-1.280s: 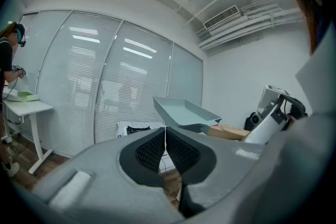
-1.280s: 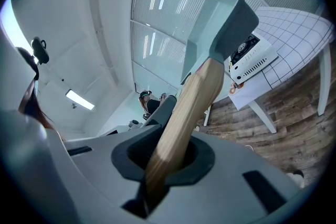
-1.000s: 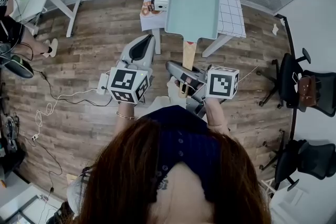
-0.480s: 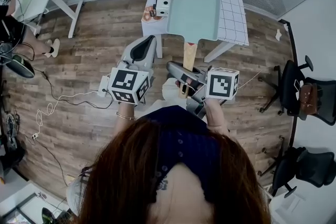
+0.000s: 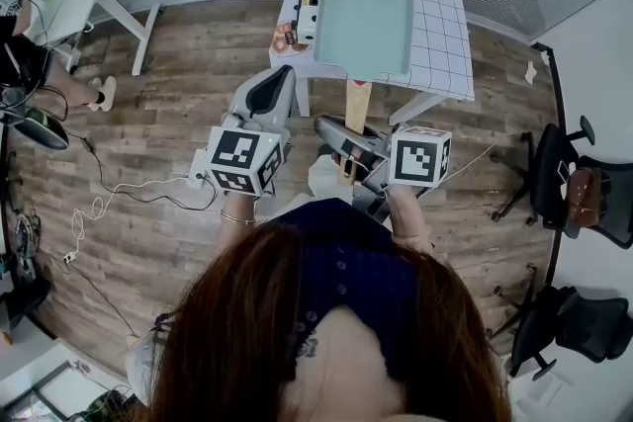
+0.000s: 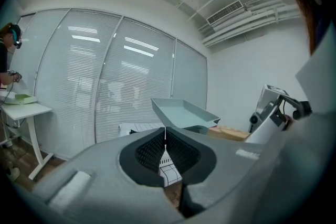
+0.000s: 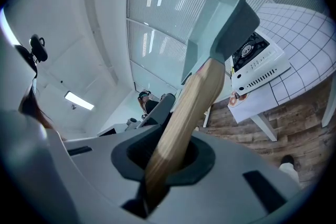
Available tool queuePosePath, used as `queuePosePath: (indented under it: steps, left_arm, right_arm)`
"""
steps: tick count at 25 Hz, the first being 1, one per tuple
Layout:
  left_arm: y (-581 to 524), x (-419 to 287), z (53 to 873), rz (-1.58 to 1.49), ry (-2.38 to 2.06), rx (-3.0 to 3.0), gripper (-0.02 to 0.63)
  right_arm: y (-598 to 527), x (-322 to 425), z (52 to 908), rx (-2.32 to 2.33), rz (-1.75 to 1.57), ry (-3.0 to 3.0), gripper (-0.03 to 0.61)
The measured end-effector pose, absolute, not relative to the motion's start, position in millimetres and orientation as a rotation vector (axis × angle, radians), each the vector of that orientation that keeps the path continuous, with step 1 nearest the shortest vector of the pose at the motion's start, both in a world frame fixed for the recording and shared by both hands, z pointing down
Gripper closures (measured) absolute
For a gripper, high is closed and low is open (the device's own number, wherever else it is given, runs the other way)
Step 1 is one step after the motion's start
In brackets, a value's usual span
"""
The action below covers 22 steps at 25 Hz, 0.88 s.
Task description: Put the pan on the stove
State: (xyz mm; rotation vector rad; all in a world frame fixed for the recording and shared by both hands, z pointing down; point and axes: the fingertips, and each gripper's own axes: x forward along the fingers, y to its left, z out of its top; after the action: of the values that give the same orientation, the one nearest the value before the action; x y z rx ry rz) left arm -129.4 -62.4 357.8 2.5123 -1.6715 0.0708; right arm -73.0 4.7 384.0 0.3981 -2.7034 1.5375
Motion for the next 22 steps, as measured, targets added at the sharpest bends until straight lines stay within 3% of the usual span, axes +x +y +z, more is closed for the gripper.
queuePosePath:
  steps: [22]
  left_arm:
    - [-131.8, -119.7, 364.9, 0.108, -1.668, 2.498, 0.600]
  right_arm:
    - [-60.0, -66.6, 393.9, 0.372, 1.578, -2.670, 0.523]
